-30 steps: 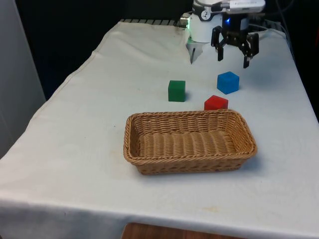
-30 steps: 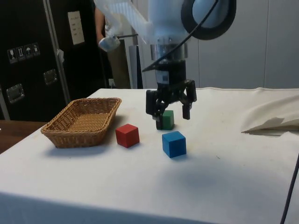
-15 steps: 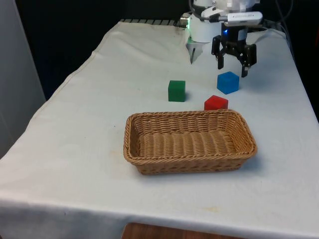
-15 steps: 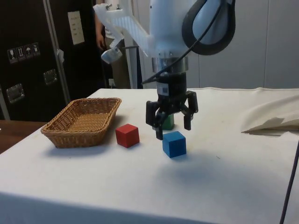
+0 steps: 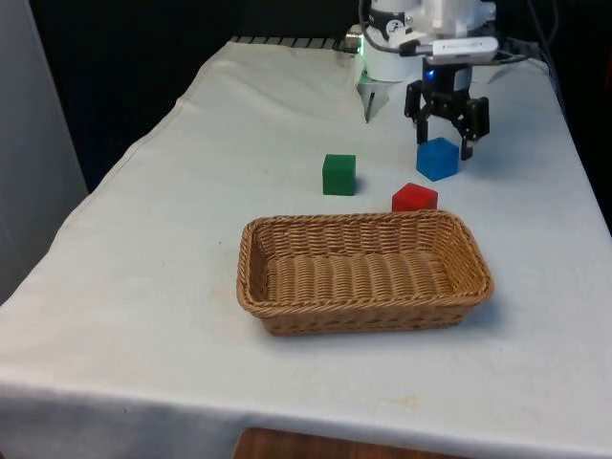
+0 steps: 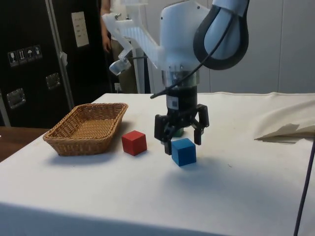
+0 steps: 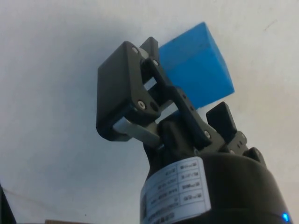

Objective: Pick up the blue cube and place it into the basket.

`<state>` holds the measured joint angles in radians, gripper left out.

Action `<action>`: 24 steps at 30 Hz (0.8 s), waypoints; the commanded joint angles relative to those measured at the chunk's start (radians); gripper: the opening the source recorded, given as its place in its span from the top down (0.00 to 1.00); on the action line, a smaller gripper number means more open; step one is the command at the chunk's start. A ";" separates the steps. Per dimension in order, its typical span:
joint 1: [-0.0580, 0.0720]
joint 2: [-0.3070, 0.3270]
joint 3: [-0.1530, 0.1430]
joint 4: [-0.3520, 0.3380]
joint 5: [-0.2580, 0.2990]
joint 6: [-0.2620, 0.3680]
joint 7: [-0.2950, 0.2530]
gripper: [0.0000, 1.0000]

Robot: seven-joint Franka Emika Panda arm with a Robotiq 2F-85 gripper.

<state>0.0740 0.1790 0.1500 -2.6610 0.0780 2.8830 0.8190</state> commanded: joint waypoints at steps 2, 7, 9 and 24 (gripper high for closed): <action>0.009 0.012 -0.020 -0.004 -0.024 0.025 0.021 0.00; 0.015 0.043 -0.038 -0.003 -0.033 0.052 0.025 0.00; 0.017 0.047 -0.042 -0.003 -0.035 0.056 0.026 0.00; 0.009 0.081 -0.055 0.011 -0.015 0.063 0.013 0.03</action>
<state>0.0740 0.2610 0.1070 -2.6480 0.0720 2.9430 0.8200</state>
